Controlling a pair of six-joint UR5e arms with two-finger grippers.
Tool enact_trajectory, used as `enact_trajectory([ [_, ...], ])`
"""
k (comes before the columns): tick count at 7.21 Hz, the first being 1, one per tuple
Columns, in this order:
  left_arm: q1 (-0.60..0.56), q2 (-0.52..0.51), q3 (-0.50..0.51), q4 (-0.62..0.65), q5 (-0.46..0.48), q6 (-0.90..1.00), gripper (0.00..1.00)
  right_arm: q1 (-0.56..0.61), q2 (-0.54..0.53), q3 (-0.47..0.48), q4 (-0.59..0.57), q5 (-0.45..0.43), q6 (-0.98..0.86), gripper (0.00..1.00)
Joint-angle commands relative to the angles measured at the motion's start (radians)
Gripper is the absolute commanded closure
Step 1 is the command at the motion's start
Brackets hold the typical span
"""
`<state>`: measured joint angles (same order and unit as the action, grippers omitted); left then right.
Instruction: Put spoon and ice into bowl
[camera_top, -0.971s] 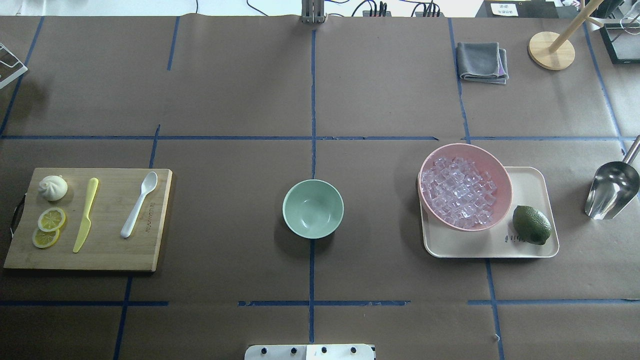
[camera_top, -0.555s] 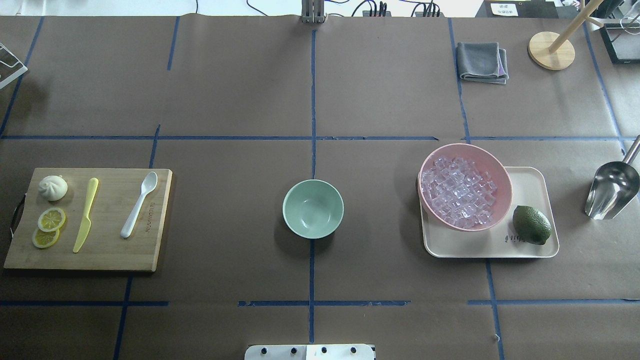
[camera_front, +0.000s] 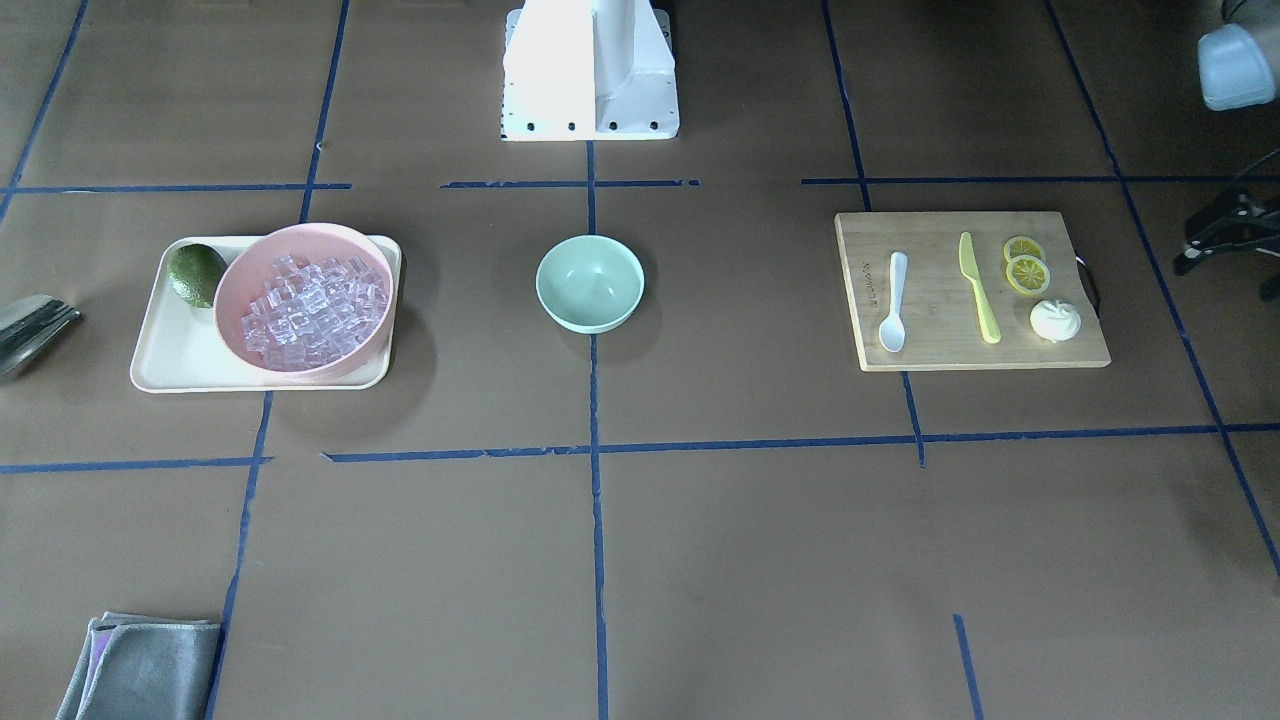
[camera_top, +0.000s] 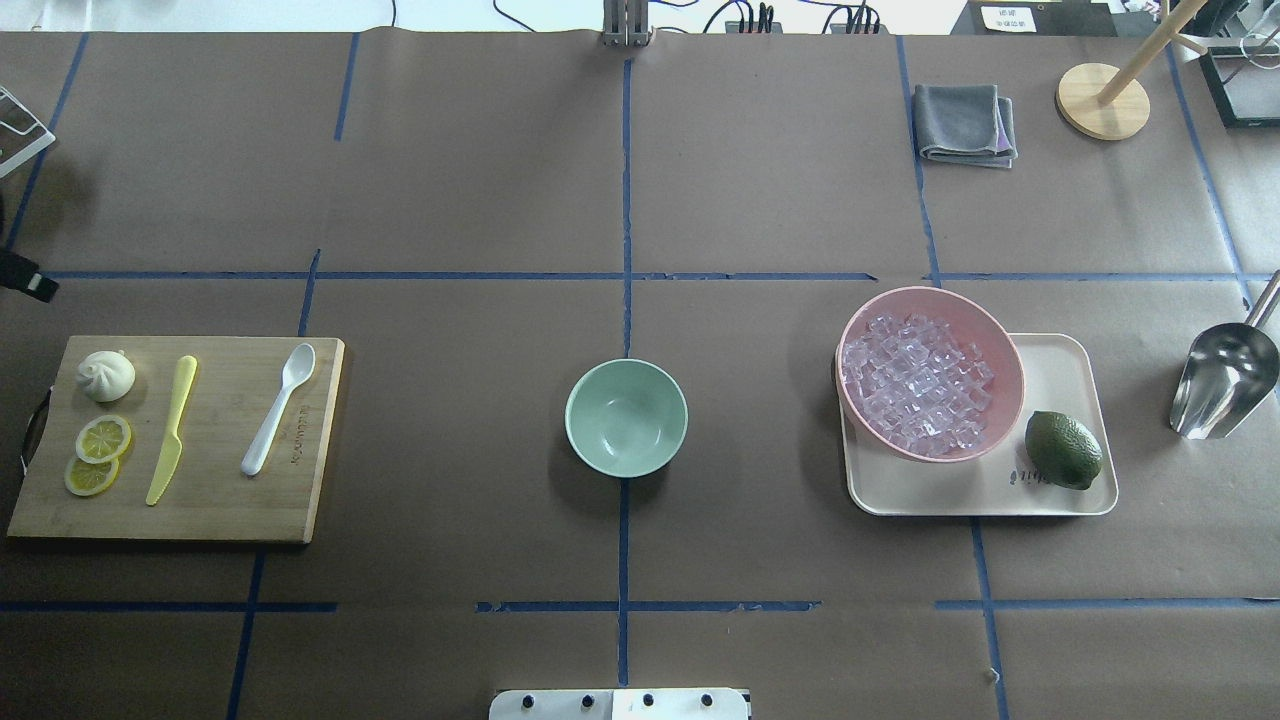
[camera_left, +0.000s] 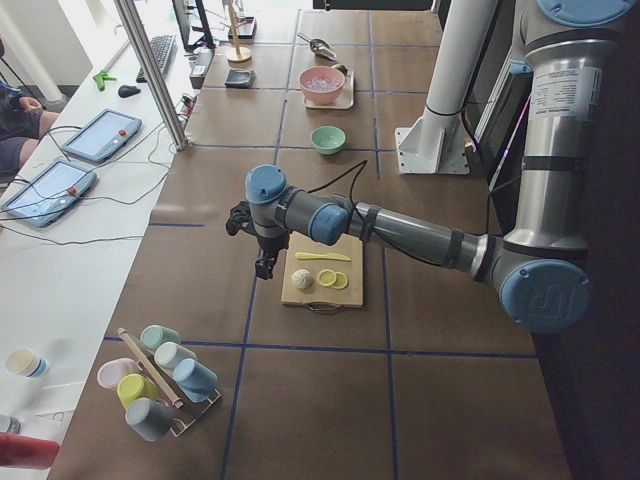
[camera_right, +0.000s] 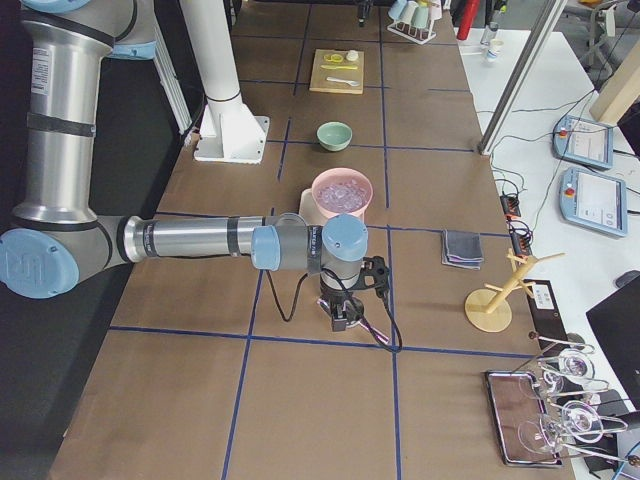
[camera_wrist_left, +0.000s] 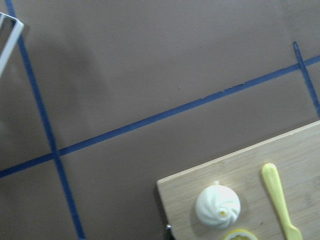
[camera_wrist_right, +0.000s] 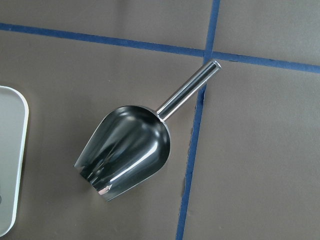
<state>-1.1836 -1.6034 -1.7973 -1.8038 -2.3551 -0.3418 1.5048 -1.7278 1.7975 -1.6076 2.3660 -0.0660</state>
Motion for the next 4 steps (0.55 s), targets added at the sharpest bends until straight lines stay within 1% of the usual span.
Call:
enact_trajectory([
  [1, 0.147, -0.01, -0.002, -0.124, 0.09, -0.234, 0.0, 0.0, -0.001, -0.003, 0.0, -0.001, 0.0, 0.0],
  [2, 0.238, -0.026, -0.001, -0.164, 0.165, -0.315, 0.0, 0.0, -0.001, -0.003, 0.0, -0.001, 0.0, 0.0],
  [3, 0.302, -0.05, -0.001, -0.164, 0.216, -0.376, 0.0, 0.0, -0.001, -0.001, 0.0, -0.001, 0.0, 0.0],
  [4, 0.362, -0.062, -0.001, -0.164, 0.268, -0.397, 0.0, 0.0, 0.001, -0.001, 0.0, -0.002, 0.0, 0.0],
])
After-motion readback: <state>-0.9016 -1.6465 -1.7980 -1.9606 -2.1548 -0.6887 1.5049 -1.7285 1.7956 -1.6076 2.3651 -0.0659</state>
